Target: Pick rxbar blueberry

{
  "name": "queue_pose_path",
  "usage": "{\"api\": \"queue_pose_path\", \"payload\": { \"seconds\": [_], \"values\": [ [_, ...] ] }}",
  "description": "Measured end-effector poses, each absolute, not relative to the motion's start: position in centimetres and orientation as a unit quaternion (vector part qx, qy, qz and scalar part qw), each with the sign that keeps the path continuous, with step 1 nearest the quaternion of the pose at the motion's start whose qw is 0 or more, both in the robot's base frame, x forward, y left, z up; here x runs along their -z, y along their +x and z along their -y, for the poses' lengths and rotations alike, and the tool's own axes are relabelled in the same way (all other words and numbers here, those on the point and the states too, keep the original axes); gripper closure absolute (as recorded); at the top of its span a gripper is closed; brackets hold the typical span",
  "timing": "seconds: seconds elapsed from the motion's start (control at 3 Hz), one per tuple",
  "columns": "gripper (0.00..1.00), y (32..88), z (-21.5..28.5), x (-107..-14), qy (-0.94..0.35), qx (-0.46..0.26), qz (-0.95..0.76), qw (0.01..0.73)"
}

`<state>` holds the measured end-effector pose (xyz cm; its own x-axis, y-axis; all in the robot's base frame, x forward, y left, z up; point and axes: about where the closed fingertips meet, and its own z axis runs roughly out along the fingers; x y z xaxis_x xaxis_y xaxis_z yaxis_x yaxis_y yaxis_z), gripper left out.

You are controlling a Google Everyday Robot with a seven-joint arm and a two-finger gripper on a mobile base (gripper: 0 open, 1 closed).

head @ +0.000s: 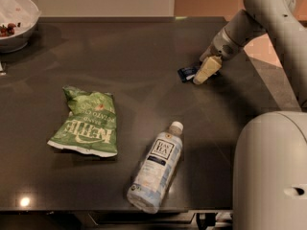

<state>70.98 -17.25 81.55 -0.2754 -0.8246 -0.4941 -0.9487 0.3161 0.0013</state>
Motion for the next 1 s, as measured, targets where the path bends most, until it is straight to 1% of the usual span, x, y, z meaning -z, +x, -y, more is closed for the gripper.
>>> {"api": "queue_pose_path", "payload": {
  "seconds": [0.67, 1.0],
  "values": [
    [0.86, 71.0, 17.2, -82.6, -0.565, -0.150, -0.784, 0.207],
    [1.00, 69.7, 16.7, -84.7, -0.573, -0.158, -0.772, 0.225]
  ]
}}
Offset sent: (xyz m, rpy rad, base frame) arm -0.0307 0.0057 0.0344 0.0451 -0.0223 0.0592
